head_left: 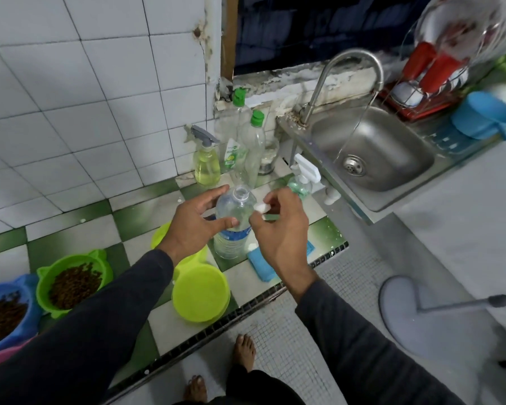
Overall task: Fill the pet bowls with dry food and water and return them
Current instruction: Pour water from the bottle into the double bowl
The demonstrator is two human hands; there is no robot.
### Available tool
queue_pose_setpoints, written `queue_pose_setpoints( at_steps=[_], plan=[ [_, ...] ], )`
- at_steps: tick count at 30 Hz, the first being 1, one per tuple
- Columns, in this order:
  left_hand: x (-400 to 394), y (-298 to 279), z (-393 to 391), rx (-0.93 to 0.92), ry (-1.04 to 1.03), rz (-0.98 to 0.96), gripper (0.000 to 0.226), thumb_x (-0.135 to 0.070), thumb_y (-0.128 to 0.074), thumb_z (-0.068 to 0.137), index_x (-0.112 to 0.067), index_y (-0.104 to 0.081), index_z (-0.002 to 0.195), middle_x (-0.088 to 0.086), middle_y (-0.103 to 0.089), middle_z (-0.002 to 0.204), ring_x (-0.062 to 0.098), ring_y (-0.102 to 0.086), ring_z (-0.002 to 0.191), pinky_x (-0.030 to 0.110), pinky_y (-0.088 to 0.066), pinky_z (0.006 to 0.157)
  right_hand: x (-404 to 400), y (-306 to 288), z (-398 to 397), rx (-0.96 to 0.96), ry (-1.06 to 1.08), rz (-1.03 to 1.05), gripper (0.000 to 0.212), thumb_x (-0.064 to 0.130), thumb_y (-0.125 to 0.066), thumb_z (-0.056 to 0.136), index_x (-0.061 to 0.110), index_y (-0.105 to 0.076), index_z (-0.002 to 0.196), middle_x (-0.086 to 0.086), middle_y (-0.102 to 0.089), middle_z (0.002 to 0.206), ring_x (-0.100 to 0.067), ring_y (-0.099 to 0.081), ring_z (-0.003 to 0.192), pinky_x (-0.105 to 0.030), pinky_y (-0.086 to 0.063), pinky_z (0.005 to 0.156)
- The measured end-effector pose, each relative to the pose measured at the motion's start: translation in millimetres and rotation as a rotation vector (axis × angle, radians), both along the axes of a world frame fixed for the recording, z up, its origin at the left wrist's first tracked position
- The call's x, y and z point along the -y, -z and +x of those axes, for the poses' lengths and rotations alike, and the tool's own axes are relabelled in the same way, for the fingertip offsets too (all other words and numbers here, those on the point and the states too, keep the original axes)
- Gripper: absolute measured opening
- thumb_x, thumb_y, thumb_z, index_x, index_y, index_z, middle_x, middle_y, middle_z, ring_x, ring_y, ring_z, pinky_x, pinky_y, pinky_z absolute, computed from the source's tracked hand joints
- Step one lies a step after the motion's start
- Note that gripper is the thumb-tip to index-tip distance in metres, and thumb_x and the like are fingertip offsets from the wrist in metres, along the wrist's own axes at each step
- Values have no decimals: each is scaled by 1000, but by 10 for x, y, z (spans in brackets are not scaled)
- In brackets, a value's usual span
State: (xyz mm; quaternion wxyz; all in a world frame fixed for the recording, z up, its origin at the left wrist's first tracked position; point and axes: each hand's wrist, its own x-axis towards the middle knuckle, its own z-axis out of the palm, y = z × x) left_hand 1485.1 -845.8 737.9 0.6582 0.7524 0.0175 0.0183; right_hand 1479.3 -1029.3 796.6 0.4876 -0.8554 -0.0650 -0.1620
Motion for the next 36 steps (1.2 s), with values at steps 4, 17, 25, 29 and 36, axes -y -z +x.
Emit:
queue_pose_setpoints(
  at_steps=[4,17,25,29,36],
  plan=[
    [2,44,-5,-30,32,30,106,-56,-97,56,-40,-51,149,-19,-62,141,6,-56,133,41,-53,106,-75,-251,136,89,-64,17,22,10,-77,81,12,-68,100,3,-58,98,-18,-63,86,-40,-57,75],
    [118,364,-19,-99,21,3,98,-42,-96,58,-47,-47,144,-18,-64,135,8,-60,127,37,-58,99,-59,-538,561,-29,-446,-345,28,8,-78,85,11,-76,112,-3,-69,104,-19,-64,91,-38,-53,89],
    [87,404,27,-114,7,12,97,-40,-98,56,-51,-50,139,-15,-64,135,15,-57,131,46,-59,100,26,-589,642,-19,-608,-533,37,-8,-69,87,7,-73,121,-9,-66,117,-25,-62,108,-27,-47,94],
    [74,422,27,-124,-2,20,97,-30,-99,59,-48,-50,141,-14,-64,134,15,-56,131,45,-58,100,10,-587,716,3,-645,-609,37,-6,-71,86,7,-73,121,-11,-67,113,-27,-64,105,-33,-50,91],
    [85,407,20,-123,-1,13,96,-42,-98,54,-48,-53,138,-16,-66,131,14,-58,129,44,-60,98,-6,-474,766,-55,-449,-726,48,65,-71,79,19,-59,85,6,-50,80,-19,-52,77,-29,-33,66]
  ],
)
